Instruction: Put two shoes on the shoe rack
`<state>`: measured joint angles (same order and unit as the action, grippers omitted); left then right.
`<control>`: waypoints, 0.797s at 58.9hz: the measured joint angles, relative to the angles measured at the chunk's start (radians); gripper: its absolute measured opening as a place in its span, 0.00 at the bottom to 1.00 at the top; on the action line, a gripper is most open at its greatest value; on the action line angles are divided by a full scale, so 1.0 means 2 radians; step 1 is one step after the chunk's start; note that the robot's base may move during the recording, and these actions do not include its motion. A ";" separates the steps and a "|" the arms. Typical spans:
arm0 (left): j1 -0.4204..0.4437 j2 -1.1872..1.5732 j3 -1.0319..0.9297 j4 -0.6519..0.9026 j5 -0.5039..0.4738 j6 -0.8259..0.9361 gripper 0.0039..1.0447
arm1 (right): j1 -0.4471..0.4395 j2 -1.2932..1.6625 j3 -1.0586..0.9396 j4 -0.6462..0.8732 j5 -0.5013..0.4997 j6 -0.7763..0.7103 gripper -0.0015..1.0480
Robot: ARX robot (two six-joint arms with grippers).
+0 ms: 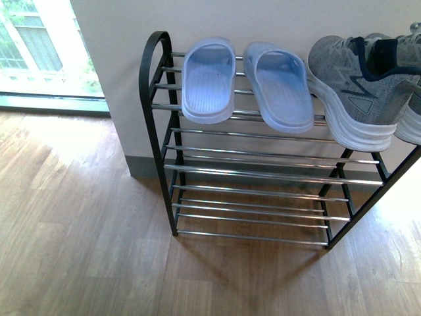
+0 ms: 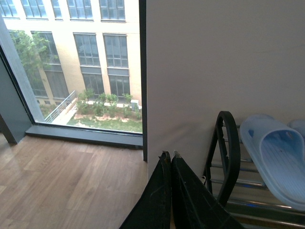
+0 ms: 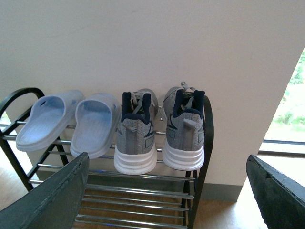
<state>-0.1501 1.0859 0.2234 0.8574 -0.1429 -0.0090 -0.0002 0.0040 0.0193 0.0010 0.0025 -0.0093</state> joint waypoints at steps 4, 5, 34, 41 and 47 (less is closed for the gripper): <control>0.008 -0.019 -0.014 -0.006 0.007 0.000 0.01 | 0.000 0.000 0.000 0.000 0.000 0.000 0.91; 0.009 -0.023 -0.016 -0.007 0.007 0.000 0.01 | 0.000 0.000 0.000 0.000 0.000 0.000 0.91; 0.073 -0.165 -0.095 -0.065 0.070 0.001 0.01 | 0.000 0.000 0.000 0.000 0.000 0.000 0.91; 0.073 -0.195 -0.104 -0.094 0.071 0.001 0.01 | 0.000 0.000 0.000 0.000 0.000 0.000 0.91; 0.073 -0.239 -0.104 -0.132 0.071 0.001 0.01 | 0.000 0.000 0.000 0.000 0.000 0.000 0.91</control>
<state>-0.0044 0.6071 0.0147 0.5934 -0.0006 -0.0074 -0.0002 0.0040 0.0189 0.0010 0.0025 -0.0093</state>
